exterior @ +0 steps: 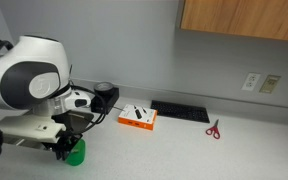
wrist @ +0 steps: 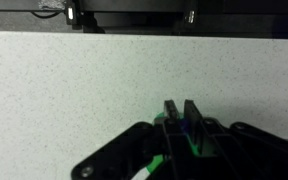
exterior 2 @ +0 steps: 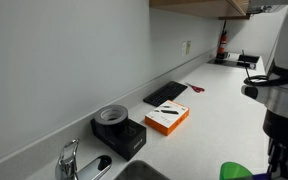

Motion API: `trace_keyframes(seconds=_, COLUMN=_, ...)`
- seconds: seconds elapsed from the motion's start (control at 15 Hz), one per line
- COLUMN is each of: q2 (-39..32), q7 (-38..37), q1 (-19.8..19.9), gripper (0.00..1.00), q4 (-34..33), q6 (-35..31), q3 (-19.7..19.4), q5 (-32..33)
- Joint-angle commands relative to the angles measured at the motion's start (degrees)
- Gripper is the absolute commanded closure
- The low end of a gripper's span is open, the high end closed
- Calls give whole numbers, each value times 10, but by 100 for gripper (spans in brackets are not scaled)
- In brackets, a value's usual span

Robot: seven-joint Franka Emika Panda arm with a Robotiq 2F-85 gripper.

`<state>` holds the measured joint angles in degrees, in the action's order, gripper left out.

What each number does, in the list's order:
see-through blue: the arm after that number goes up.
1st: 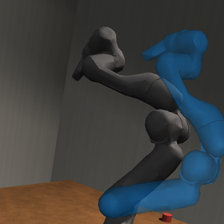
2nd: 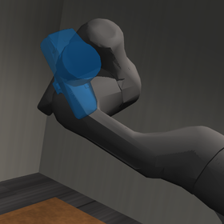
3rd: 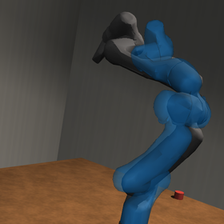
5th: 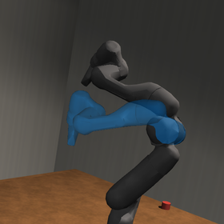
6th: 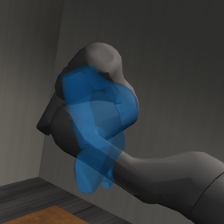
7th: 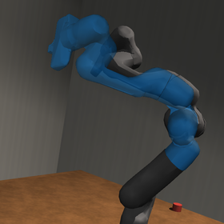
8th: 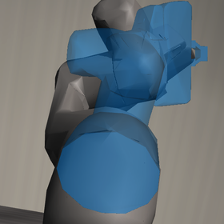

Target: Remove the pen from the green cup and put it on the table

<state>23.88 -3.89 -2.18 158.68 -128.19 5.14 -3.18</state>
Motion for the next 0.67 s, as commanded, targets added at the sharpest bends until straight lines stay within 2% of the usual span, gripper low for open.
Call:
trace_keyframes(seconds=0.0, q2=49, q7=5, q1=-4, gripper=97, q4=6, q6=11, q3=-11, q5=3)
trace_keyframes(seconds=0.2, q2=100, q7=12, q1=-7, gripper=97, q4=16, q6=18, q3=-16, q5=-1)
trace_keyframes(seconds=0.27, q2=102, q7=14, q1=-6, gripper=97, q4=1, q6=26, q3=-18, q5=0)
trace_keyframes(seconds=0.4, q2=147, q7=15, q1=-3, gripper=97, q4=18, q6=25, q3=-24, q5=-1)
trace_keyframes(seconds=0.6, q2=168, q7=12, q1=18, gripper=97, q4=9, q6=20, q3=-45, q5=4)
